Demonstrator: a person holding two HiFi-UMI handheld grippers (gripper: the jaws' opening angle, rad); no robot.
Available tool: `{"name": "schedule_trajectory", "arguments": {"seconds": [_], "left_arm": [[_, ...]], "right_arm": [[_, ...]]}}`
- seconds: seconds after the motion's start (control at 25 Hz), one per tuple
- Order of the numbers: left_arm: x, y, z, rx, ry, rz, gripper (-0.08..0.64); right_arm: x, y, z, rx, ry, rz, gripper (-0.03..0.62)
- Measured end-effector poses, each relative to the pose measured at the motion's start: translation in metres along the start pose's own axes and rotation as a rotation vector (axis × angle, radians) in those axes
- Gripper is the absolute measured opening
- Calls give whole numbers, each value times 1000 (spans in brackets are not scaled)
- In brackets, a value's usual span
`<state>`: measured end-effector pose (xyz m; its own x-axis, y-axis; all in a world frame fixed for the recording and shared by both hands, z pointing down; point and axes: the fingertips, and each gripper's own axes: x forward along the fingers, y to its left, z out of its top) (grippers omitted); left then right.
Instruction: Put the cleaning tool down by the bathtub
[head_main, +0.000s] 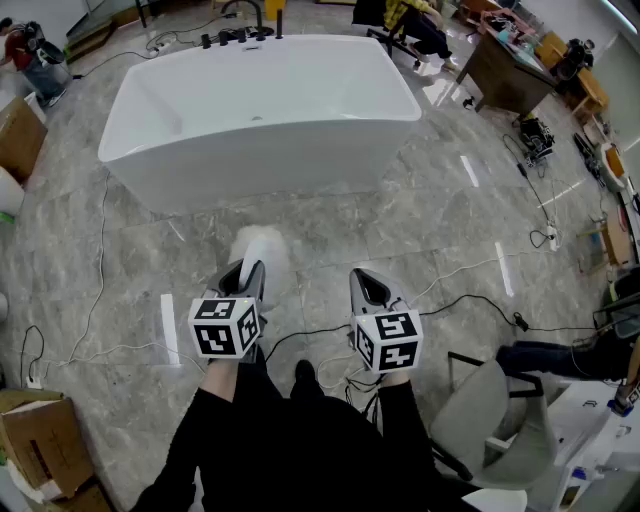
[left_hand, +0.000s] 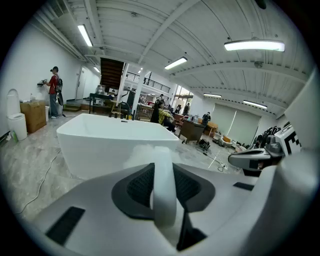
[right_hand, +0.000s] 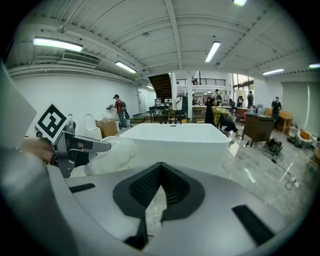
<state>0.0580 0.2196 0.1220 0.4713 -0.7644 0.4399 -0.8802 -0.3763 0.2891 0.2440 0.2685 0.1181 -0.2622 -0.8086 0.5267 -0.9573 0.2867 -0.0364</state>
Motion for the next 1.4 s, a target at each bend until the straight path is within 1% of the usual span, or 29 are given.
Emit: {"name": "schedule_trajectory", "arguments": {"seconds": [0.12,0.24,0.52,0.6,0.68,0.8,0.92,1.08,1.28,1.4], "left_arm": [[-4,0,-2,-2,-1,2,100],[-7,2,-2,1,-3,4,100],[-15,11,-8,-8,2,29,100],[-14,17,-11,-18,6,39,100],[-11,27,-10,-25,11,48,100],[-8,51,-6,-31,18,53,100],[-5,85,4,-37,24,56,100],[3,132,17,-36,31,59,100],[14,177,34,-47,35,40,100],[17,199,44,-49,33,29,100]], "right_arm": [[-1,5,-2,1,8,5,0],[-2,10,-2,-19,15,1,0],[2,19,-4,-24,12,29,0],[7,19,-7,-18,24,30,0],[17,20,-9,8,43,37,0],[39,29,-7,46,63,54,0],[66,42,6,53,77,50,0],[102,63,26,38,91,30,0],[133,82,40,79,113,-1,0],[143,91,46,84,129,-29,0]]}}
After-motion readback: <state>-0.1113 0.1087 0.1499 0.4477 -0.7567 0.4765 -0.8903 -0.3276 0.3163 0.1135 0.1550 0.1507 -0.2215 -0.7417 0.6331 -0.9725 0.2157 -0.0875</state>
